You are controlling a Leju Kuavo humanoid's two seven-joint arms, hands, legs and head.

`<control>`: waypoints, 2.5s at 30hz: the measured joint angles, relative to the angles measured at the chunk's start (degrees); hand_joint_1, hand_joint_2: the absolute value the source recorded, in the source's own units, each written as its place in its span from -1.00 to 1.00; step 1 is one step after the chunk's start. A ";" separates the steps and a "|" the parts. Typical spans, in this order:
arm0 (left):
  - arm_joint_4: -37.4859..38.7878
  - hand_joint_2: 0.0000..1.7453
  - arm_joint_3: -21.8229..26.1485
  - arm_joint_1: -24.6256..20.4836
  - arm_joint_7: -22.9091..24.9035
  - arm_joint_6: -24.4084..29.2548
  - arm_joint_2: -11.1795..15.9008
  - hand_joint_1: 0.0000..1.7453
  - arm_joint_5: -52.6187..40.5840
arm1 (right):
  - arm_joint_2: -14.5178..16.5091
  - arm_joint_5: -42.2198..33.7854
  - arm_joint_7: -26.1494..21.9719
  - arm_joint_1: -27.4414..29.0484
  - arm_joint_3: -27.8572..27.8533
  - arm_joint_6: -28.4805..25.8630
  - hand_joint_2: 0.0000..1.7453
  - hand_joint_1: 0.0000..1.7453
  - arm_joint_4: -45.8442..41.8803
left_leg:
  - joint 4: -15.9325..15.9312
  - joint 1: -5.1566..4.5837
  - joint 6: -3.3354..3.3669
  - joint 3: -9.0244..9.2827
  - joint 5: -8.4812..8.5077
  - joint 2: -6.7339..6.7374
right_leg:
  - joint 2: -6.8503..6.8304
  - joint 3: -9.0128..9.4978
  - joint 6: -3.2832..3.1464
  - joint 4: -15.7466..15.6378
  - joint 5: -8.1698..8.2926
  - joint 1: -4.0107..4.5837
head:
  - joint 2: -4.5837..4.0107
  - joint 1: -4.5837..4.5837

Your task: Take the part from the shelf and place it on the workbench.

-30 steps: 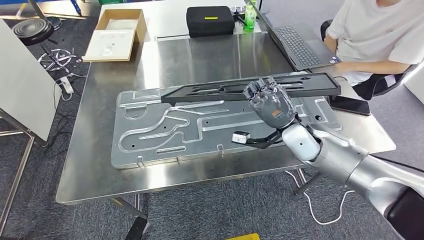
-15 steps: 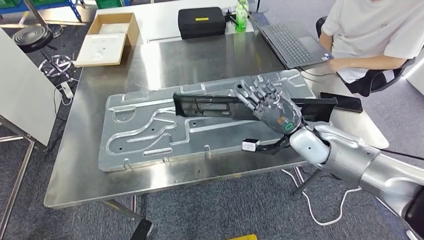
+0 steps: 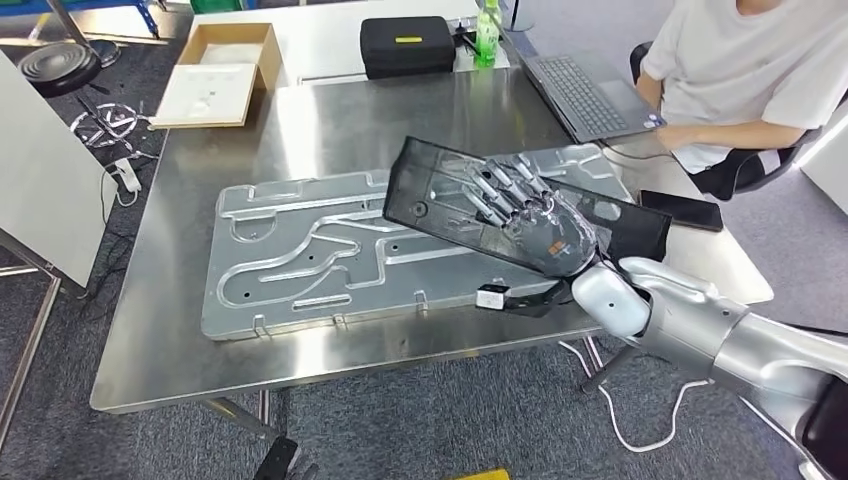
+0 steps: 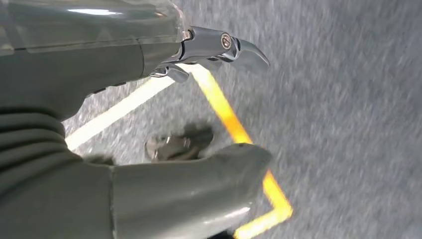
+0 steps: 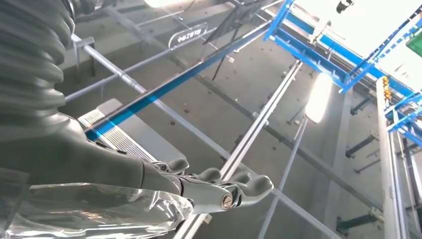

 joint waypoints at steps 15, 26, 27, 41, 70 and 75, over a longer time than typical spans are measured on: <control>0.00 -1.00 0.00 0.22 -0.32 0.99 0.08 -1.00 0.10 | 0.13 0.00 0.57 4.65 -5.63 0.00 1.00 -1.00 1.66 | 5.38 0.55 -2.95 -2.24 -3.71 -0.16 | -0.13 2.09 -0.92 -4.13 2.60 -1.32 | 0.00 -0.04; 0.00 -1.00 0.02 0.36 -0.33 1.26 0.30 -1.00 0.64 | 0.80 0.00 -1.64 8.20 -8.83 -0.01 -1.00 -1.00 -1.56 | 1.76 -0.19 -1.44 -0.36 -1.45 -0.21 | 0.04 1.92 -0.67 -3.99 2.65 -0.37 | 0.00 -0.03; 0.00 -1.00 0.02 0.39 -0.33 1.26 0.28 -1.00 0.74 | 0.82 0.00 -1.19 8.11 -8.60 -0.01 -1.00 -1.00 -1.88 | 1.50 -0.14 -1.28 -0.29 -1.24 -0.21 | 0.03 1.94 -0.31 -4.12 2.74 -0.36 | 0.00 -0.03; 0.00 -1.00 0.09 0.80 -0.40 1.45 -0.31 -1.00 1.38 | 12.13 -4.22 -33.53 31.61 -33.91 -0.10 -1.00 -1.00 -24.80 | 1.57 0.07 -1.89 0.02 -1.55 -0.66 | -0.40 2.19 0.25 -3.28 1.58 -0.56 | 0.00 0.00; 0.00 -1.00 0.44 2.01 -1.33 2.31 0.15 -1.00 2.27 | 41.46 -28.97 -78.85 54.11 -66.10 0.02 -1.00 -1.00 -36.38 | 0.92 0.11 -0.93 1.03 -1.37 -4.24 | 1.86 2.89 -0.43 -0.49 -0.09 -0.46 | 0.00 -0.06; 0.00 -1.00 0.69 2.22 -1.58 2.16 0.41 -1.00 2.49 | 41.65 -28.99 -78.85 53.68 -66.12 0.03 -1.00 -1.00 -36.38 | 0.87 0.34 -2.61 0.23 -1.11 -6.08 | 1.94 4.59 -1.26 -4.56 0.84 -0.47 | 0.00 -0.08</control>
